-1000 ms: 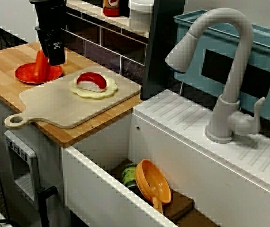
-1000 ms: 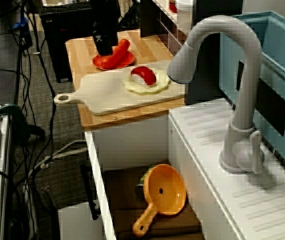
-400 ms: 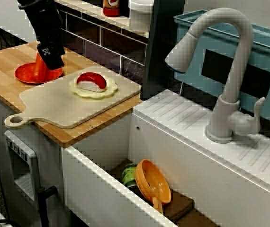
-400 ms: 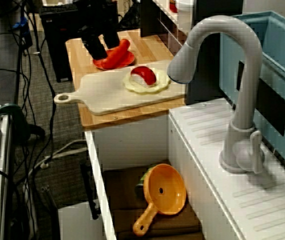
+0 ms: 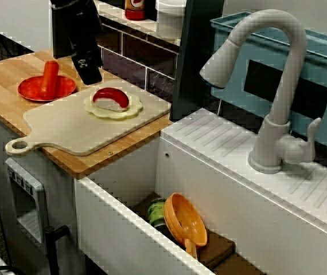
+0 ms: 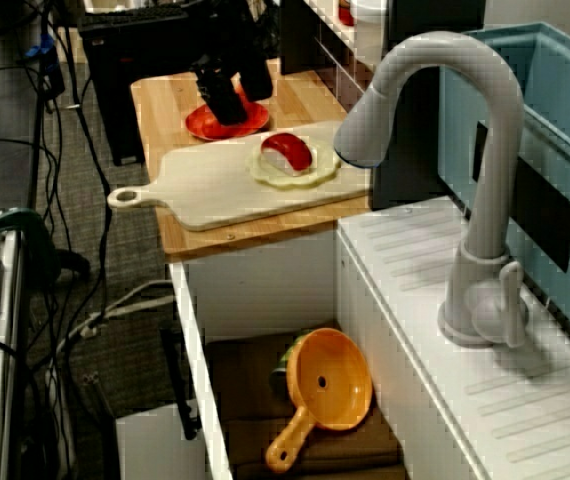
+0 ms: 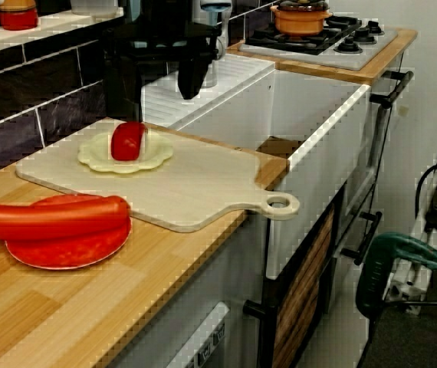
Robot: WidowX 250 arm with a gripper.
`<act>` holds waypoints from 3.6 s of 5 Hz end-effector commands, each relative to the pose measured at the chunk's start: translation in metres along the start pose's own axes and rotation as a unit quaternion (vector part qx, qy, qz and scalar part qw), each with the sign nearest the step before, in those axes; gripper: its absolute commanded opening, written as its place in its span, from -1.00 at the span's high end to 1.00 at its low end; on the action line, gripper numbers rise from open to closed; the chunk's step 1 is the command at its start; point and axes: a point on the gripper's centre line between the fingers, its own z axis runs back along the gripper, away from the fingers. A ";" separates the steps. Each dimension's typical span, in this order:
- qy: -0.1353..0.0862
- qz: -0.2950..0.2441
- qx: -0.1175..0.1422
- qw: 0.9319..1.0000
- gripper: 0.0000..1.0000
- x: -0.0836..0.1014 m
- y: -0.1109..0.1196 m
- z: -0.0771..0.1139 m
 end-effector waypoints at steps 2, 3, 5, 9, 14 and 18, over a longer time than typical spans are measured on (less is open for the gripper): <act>0.009 -0.079 0.009 0.997 -1.00 -0.001 0.030 -0.003; 0.016 -0.087 0.016 0.996 -1.00 -0.004 0.036 -0.006; 0.010 -0.050 0.007 0.999 -1.00 -0.005 0.042 -0.010; 0.029 -0.031 0.025 0.999 -1.00 0.001 0.035 -0.034; -0.019 0.069 0.110 0.991 1.00 -0.011 0.029 -0.053; 0.041 0.168 0.084 0.981 1.00 0.008 0.068 -0.029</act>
